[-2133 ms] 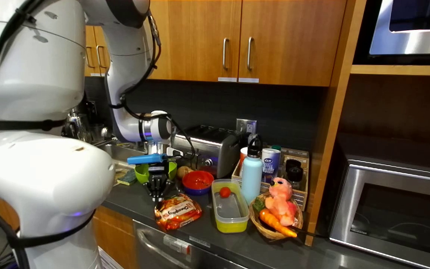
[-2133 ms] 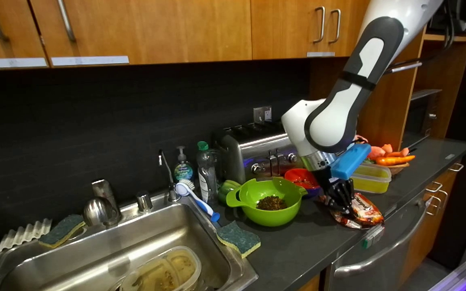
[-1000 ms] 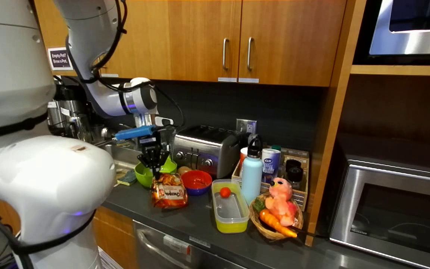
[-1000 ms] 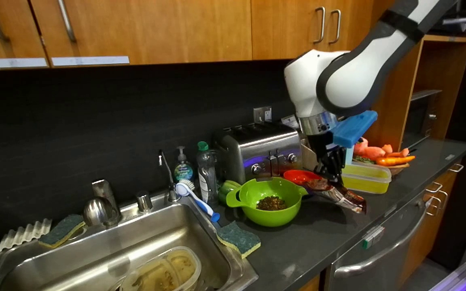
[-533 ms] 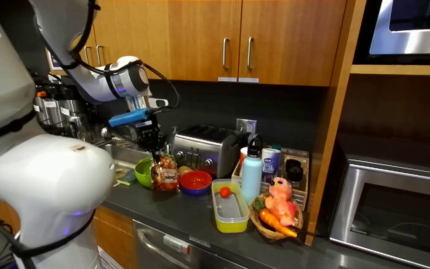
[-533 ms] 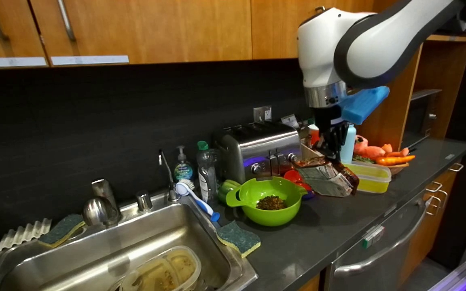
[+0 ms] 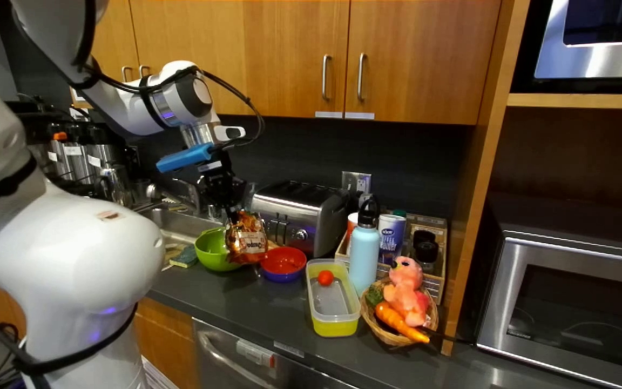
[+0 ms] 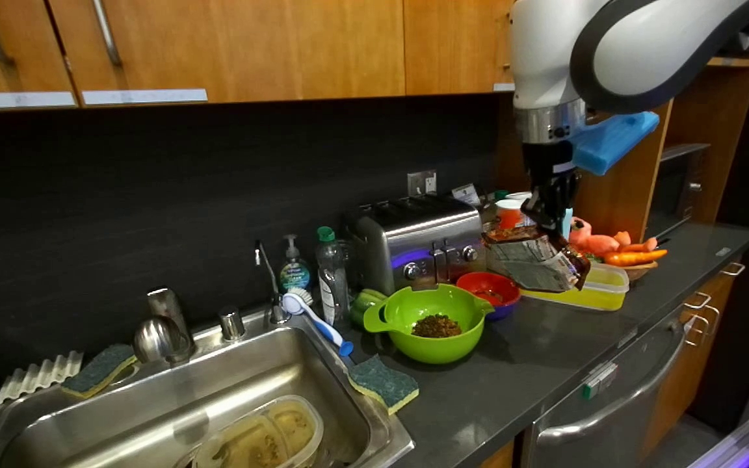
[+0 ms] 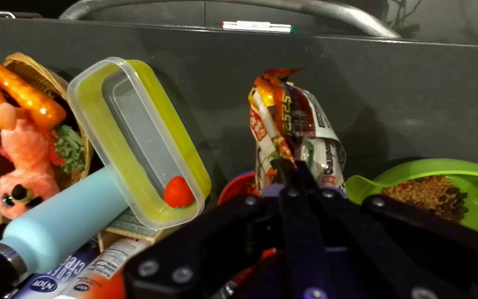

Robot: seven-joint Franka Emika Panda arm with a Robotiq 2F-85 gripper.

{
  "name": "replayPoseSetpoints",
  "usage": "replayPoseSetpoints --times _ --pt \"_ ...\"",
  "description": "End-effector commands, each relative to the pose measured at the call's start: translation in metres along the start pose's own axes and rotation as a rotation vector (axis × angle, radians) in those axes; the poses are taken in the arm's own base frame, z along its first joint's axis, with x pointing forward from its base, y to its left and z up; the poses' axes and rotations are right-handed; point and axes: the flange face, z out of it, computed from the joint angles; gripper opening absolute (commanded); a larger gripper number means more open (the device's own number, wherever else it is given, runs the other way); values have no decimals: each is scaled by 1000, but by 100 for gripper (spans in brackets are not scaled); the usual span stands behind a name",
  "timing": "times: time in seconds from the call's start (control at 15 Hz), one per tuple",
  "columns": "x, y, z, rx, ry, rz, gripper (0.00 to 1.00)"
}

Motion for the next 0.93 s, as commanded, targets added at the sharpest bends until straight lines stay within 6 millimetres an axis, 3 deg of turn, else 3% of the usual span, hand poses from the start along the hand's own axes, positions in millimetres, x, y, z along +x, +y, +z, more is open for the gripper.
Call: replayPoseSetpoints --times 0.0,0.6,0.87 --pt "-19 26 -12 -19 30 91 0" --pt "-50 89 -18 -33 38 300 0" --pt "-53 116 -35 -24 49 410 0"
